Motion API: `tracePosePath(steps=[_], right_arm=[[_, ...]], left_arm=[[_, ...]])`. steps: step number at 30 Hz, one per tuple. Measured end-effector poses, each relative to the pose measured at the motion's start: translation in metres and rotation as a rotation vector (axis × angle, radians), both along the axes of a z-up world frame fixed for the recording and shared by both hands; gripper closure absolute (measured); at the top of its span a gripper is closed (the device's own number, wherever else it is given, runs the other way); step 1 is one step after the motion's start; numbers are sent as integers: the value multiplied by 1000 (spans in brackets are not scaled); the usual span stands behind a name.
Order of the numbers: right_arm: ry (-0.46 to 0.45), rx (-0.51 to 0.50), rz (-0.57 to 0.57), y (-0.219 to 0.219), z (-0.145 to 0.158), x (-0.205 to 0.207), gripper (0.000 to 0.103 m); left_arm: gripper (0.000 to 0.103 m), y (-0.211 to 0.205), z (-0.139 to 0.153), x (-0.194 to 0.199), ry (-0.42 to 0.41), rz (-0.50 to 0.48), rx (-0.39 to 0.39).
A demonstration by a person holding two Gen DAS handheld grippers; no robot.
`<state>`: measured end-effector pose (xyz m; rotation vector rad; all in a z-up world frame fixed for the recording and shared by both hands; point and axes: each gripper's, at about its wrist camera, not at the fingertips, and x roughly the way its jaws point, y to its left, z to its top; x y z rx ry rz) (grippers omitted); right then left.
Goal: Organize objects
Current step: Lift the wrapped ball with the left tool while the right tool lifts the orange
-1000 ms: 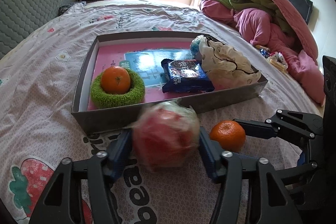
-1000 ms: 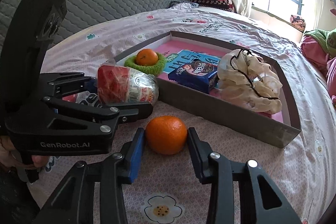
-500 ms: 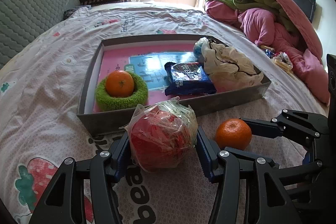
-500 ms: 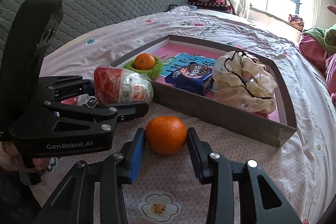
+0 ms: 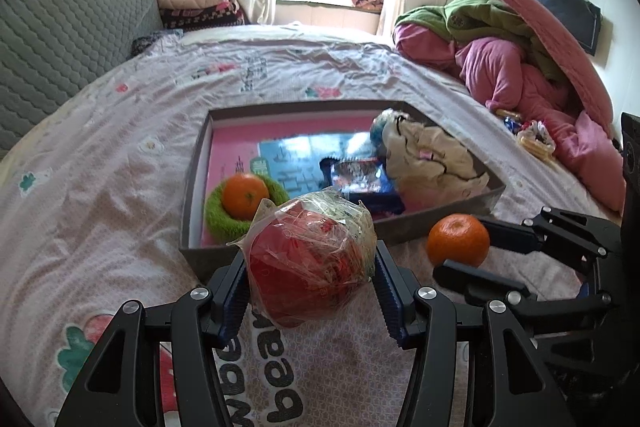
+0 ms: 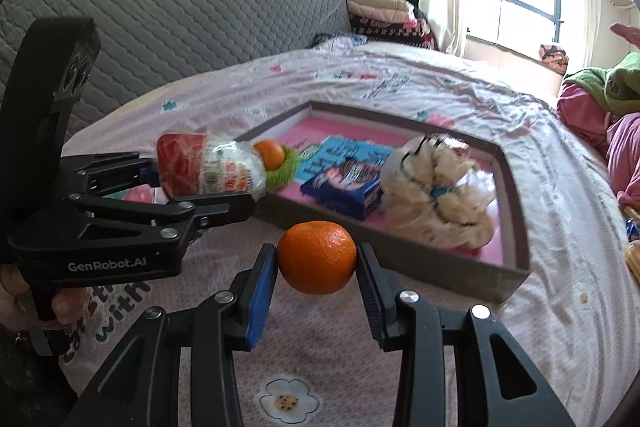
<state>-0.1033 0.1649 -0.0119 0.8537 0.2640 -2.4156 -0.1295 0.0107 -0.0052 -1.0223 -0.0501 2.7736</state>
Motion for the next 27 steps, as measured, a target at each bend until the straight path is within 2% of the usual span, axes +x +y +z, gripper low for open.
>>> tracePosePath(steps=[9, 15, 18, 27], right_arm=[[72, -52, -58, 24, 28, -5, 62], [157, -88, -111, 48, 53, -5, 62], [205, -93, -143, 63, 64, -6, 62], [242, -131, -226, 104, 82, -19, 62]], left_arm=[[45, 3, 24, 3, 52, 29, -22], [45, 9, 41, 1, 85, 44, -35], [45, 16, 51, -4, 110, 59, -72], [45, 30, 64, -19, 135, 58, -73]])
